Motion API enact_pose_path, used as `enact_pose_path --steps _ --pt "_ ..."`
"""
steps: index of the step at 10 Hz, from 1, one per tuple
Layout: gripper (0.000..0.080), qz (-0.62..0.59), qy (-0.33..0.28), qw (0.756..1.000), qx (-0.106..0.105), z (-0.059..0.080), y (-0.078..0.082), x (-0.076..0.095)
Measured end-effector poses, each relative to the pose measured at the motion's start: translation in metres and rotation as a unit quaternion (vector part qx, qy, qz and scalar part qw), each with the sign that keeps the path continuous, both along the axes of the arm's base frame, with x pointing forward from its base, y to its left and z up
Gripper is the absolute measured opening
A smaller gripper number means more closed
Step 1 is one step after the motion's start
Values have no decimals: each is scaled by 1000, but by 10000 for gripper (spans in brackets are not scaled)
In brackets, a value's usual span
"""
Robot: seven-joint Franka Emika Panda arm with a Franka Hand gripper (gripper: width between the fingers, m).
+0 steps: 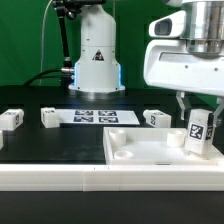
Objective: Assemble one leg
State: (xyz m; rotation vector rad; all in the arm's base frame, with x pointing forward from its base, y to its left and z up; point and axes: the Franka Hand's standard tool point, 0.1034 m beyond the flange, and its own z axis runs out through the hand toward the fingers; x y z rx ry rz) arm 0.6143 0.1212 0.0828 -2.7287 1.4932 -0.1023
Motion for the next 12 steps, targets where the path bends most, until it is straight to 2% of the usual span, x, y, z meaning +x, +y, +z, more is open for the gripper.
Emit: enact_pose_path --steps 2,4,5,6,7,8,12 --pt "294 -96 -1 995 8 0 -1 0" --pt "294 -132 6 991 14 0 -1 -1" --pt "374 -142 6 990 16 0 0 -1" --pt "374 -138 6 990 16 0 0 -1" --pt "521 -125 6 992 15 0 0 -1" --pt "621 -98 8 995 13 0 0 -1" --pt "648 84 17 996 3 4 5 0"
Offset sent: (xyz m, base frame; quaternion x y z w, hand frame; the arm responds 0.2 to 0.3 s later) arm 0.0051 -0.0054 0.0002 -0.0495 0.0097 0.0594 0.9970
